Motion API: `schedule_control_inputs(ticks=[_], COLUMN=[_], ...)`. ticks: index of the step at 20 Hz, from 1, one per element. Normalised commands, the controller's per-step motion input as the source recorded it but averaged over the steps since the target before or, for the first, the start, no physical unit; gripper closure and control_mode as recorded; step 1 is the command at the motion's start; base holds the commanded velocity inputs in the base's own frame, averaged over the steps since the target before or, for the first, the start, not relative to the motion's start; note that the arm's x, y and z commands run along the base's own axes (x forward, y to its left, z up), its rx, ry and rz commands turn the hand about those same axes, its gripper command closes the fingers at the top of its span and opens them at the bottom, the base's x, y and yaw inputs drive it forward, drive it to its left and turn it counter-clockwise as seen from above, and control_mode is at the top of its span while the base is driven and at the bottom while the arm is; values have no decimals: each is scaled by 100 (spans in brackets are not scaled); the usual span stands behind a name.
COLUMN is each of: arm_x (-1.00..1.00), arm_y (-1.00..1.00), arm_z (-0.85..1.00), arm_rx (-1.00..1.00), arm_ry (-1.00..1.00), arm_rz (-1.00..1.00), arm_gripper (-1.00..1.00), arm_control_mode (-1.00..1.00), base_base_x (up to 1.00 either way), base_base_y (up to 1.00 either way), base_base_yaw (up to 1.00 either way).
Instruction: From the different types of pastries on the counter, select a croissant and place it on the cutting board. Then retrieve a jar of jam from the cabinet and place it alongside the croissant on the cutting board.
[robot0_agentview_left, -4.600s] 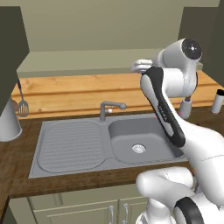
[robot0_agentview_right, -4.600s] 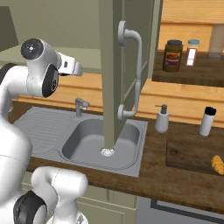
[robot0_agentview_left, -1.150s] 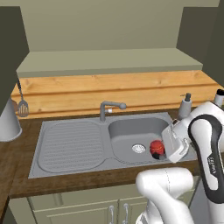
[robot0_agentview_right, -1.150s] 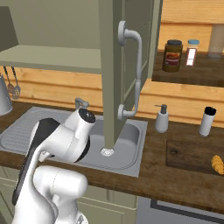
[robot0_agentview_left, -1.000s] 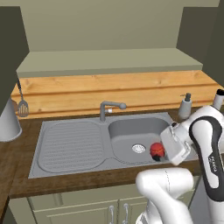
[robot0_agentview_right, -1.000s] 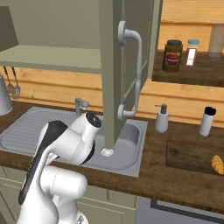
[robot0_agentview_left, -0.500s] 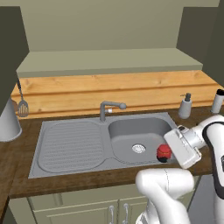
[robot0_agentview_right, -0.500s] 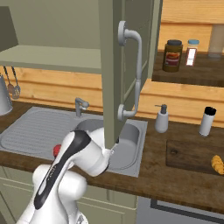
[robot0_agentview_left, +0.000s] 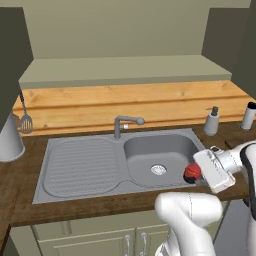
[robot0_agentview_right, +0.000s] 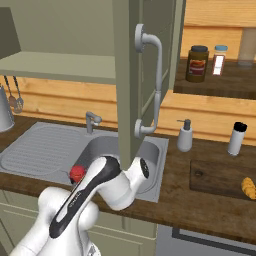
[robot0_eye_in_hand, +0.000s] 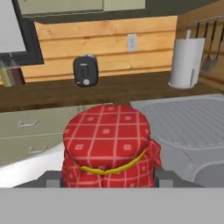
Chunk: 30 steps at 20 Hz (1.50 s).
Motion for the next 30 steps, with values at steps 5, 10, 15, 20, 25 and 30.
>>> schedule_control_inputs(ticks=[5, 10, 15, 20, 25, 30], arm_x=[4, 4, 15, 21, 26, 32], arm_y=[-61, -52, -36, -33, -28, -32], arm_z=[0, 0, 0, 1, 7, 8], arm_rx=[19, 15, 10, 9, 9, 9], arm_ry=[-1, -3, -11, -6, -1, 0], arm_rz=[0, -8, -21, -26, -33, -35], arm_gripper=[100, 100, 100, 100, 100, 100], arm_control_mode=[-100, -100, -100, -100, -100, -100], base_base_x=[0, 0, 0, 0, 0, 0], base_base_y=[0, 0, 0, 0, 0, 0], base_base_yaw=[0, 0, 0, 0, 0, 0])
